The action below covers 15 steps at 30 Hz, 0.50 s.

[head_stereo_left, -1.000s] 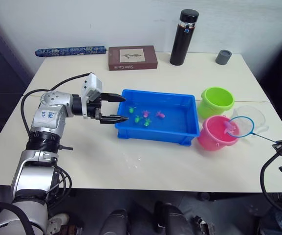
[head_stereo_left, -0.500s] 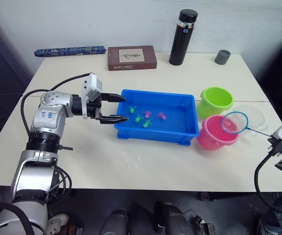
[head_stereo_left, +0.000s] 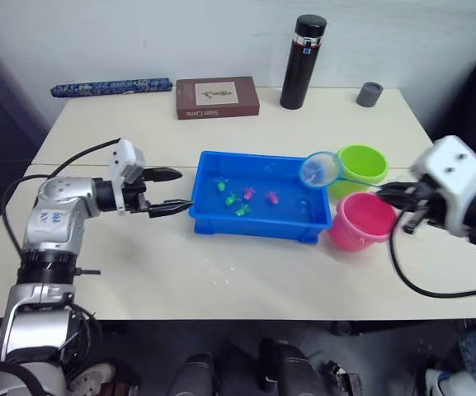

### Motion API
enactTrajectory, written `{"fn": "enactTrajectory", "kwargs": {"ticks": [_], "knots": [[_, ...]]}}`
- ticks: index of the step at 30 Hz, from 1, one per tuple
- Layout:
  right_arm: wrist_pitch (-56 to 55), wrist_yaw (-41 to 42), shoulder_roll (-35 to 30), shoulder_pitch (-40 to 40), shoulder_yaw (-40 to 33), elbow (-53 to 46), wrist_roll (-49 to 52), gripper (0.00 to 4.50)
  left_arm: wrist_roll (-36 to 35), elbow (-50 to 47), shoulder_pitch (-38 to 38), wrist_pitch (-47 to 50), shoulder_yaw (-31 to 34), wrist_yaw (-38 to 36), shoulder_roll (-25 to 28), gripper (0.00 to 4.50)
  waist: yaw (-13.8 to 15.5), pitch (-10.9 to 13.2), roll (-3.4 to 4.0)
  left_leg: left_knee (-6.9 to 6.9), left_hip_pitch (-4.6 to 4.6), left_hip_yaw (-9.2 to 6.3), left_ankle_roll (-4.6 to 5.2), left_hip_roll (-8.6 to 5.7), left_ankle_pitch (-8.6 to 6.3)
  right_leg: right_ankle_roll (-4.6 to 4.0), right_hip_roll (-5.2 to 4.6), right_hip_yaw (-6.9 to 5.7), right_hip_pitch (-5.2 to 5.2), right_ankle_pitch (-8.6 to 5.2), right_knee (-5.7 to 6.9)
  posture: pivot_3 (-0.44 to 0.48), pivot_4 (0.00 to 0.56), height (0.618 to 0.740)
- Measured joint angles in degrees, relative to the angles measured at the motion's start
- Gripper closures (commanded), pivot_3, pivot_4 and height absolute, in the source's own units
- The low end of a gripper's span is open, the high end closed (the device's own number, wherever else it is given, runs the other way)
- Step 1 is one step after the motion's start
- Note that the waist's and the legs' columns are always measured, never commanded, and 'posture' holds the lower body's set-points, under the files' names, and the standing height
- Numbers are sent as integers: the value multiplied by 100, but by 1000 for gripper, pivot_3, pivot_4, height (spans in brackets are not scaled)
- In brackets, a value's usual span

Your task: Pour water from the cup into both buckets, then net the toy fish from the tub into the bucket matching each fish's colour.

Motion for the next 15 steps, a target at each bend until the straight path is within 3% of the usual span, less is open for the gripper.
{"fn": "enactTrajectory", "kwargs": {"ticks": [7, 15], "knots": [[-213, 19, 39, -747, 1625, 798, -530, 4500, -290, -1145, 811, 509, 472, 419, 300, 17, 33, 0, 0, 0, -4, 1, 2, -1, -1, 0, -4, 0, -3, 0, -4, 0, 150, 740], [-552, 93, 23, -1260, 2261, 1138, -1116, 4500, -480, -1618, 1043, 749, 576, 676, 385, 17, 25, 0, 1, -1, -4, 1, 2, -1, -1, -1, -4, 0, -3, 0, -4, 0, 150, 740]]}}
